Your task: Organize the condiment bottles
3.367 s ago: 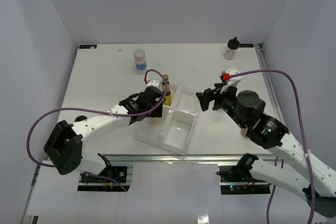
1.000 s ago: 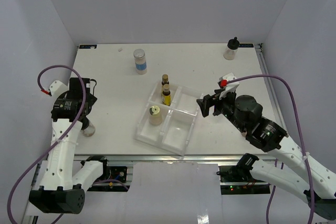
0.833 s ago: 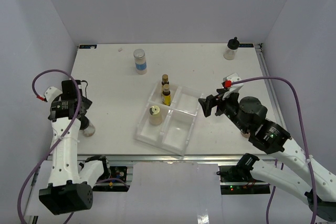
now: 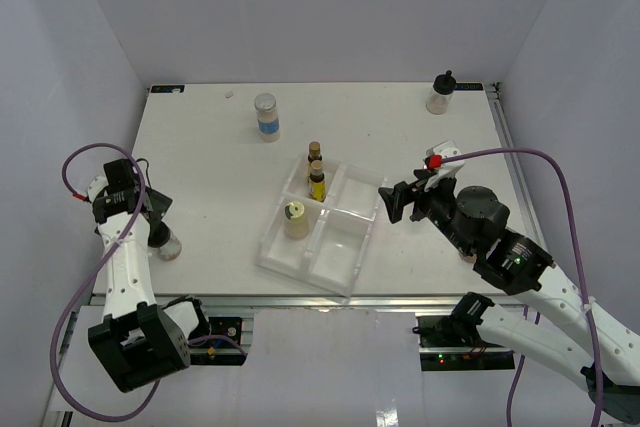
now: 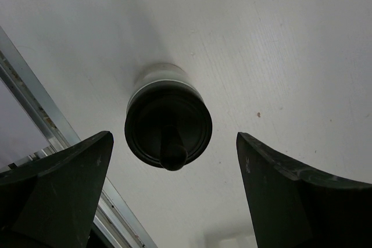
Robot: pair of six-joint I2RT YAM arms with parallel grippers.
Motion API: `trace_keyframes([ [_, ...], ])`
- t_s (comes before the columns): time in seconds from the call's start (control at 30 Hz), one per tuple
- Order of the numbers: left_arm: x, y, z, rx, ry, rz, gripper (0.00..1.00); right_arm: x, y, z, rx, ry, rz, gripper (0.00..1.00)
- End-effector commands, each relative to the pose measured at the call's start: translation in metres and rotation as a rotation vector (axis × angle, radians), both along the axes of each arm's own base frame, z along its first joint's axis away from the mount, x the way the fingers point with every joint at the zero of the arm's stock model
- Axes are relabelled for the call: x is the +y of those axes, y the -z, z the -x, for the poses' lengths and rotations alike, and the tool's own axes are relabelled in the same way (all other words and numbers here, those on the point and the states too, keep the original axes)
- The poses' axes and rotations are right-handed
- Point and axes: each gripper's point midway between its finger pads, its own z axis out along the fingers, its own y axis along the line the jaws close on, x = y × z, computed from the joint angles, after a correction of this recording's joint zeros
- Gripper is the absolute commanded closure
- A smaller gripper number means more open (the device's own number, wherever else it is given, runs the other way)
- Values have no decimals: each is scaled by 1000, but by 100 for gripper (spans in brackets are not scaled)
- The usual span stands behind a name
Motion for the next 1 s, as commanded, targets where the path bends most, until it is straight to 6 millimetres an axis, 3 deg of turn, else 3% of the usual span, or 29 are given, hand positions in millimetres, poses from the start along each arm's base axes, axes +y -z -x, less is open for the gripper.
trace_keyframes([
  [0.0,2,4,-3,-10,3,11,2,1,-10,-5,-41,11,-21,9],
  [0.43,7,14,-1,15,-35,30,2,1,-12,-6,-40,17,-15,9],
  [0.8,-5,40,3,60,-49,113,2,0,-9,-8,-31,32,-10,9],
  [0.97,-3,43,4,71,-56,111,4,-1,-9,-8,-29,34,-12,9],
])
